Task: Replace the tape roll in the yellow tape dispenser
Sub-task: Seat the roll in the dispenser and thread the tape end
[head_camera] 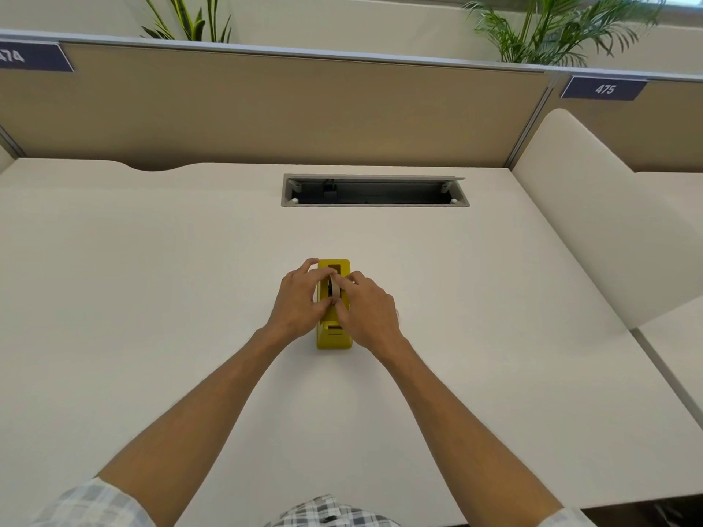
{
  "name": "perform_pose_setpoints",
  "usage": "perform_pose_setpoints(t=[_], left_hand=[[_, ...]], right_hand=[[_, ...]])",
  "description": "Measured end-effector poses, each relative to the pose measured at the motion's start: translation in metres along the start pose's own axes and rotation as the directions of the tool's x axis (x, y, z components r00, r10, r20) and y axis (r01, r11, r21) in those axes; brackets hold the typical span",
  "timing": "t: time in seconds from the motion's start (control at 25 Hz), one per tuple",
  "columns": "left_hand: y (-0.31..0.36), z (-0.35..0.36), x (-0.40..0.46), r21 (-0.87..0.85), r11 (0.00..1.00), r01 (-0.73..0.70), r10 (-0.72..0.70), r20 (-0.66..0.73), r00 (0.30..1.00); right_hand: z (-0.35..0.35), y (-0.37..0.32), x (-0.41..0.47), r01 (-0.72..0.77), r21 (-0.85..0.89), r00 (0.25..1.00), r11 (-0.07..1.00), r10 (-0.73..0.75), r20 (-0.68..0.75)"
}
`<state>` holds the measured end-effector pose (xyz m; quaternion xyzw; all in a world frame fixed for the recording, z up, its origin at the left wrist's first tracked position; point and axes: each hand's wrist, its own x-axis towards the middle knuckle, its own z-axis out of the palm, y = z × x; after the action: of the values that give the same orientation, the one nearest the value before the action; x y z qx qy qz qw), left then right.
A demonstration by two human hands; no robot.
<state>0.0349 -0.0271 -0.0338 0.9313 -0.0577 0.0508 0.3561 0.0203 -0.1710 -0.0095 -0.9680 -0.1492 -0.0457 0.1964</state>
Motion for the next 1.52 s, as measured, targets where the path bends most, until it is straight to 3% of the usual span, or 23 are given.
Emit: perform_pose_setpoints(t=[0.72,1.52], left_hand=[[-0.021,0.001,0.005,0.185,0.950,-0.251,0.245,0.053,0.968],[-0.018,0.000,-0.001,0.144,0.962,-0.234,0.225,0.076,0.971]], right_hand=[[0.004,0.001,-0.013,0.029,-0.054,0.999,0.998,-0.030,-0.023],[0.011,-0.003,-0.020,0.037,-0.048,0.995,0.998,-0.041,-0.094]])
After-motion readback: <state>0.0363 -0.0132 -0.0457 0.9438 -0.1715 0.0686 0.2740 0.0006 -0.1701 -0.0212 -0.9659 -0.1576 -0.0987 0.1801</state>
